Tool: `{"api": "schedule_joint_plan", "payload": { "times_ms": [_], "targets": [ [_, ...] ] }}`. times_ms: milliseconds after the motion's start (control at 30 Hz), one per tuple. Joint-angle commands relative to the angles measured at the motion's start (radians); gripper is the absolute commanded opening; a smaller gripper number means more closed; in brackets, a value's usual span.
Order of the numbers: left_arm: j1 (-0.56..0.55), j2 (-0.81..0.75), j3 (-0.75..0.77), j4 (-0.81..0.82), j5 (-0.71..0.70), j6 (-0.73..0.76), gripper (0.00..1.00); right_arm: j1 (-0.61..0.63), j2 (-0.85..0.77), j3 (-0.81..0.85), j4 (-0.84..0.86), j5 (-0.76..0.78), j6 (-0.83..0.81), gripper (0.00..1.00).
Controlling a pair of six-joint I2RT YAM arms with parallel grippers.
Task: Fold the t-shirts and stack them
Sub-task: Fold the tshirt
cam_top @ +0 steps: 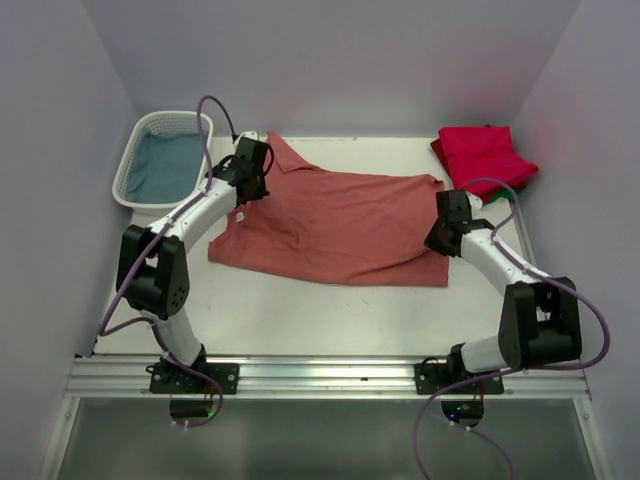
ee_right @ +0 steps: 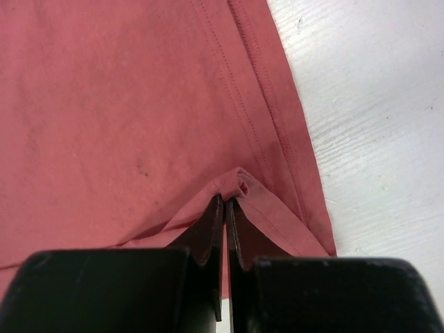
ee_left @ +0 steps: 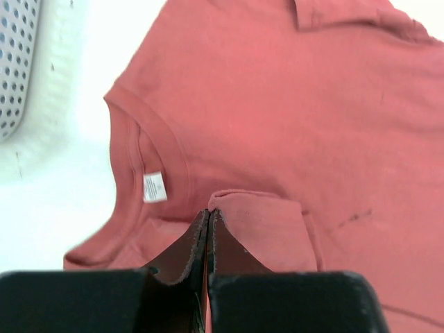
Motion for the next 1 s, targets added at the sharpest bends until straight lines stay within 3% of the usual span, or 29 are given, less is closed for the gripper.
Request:
{"api": "schedule_joint_plan", "payload": {
  "times_ms": [0, 167, 200, 233, 300, 333, 467, 667, 700, 733, 800, 833, 867, 967],
  "targets": [
    [0.034, 0.104, 0.061, -0.021, -0.043, 0.025, 0.00, 0.002, 0.021, 0.001, 0.047, 0.047, 0.025, 0.00],
    [0.054, 0.171, 0.035, 0.007, -0.072, 0.024, 0.02, 0.001, 0.052, -0.003, 0.052, 0.054, 0.024, 0.03],
    [0.059, 0.177, 0.037, -0.007, -0.078, 0.000, 0.32, 0.002, 0.061, -0.001, 0.047, 0.053, 0.018, 0.14],
    [0.063, 0.181, 0.035, -0.023, -0.104, -0.013, 0.53, 0.002, 0.063, 0.001, 0.041, 0.050, 0.016, 0.49],
    [0.064, 0.155, 0.005, -0.017, -0.121, -0.030, 0.93, 0.002, 0.060, 0.001, 0.037, 0.045, 0.002, 0.78],
    [0.062, 0.135, -0.014, 0.004, -0.121, -0.039, 1.00, 0.002, 0.046, -0.001, 0.041, 0.039, -0.007, 0.99],
    [0.024, -0.067, -0.141, 0.026, -0.115, -0.054, 1.00, 0.010, -0.067, -0.050, 0.046, -0.018, -0.037, 0.99],
    [-0.071, -0.318, -0.365, 0.067, -0.048, -0.105, 1.00, 0.028, -0.161, -0.104, -0.017, -0.076, -0.085, 0.99],
    [-0.071, -0.339, -0.396, 0.082, -0.017, -0.116, 1.00, 0.030, -0.160, -0.111, -0.023, -0.097, -0.097, 0.93],
    [-0.073, -0.358, -0.425, 0.104, 0.020, -0.128, 1.00, 0.032, -0.159, -0.122, -0.019, -0.120, -0.103, 0.85],
    [-0.076, -0.404, -0.518, 0.148, 0.049, -0.139, 0.98, 0.035, -0.159, -0.157, -0.008, -0.179, -0.110, 0.60],
    [-0.076, -0.410, -0.544, 0.176, 0.052, -0.142, 0.94, 0.036, -0.159, -0.168, 0.001, -0.188, -0.108, 0.11],
    [-0.076, -0.409, -0.570, 0.179, 0.052, -0.145, 0.92, 0.036, -0.158, -0.183, 0.003, -0.188, -0.102, 0.00],
    [-0.076, -0.378, -0.604, 0.217, 0.048, -0.139, 0.82, 0.036, -0.146, -0.193, 0.011, -0.173, -0.099, 0.00]
  ]
}}
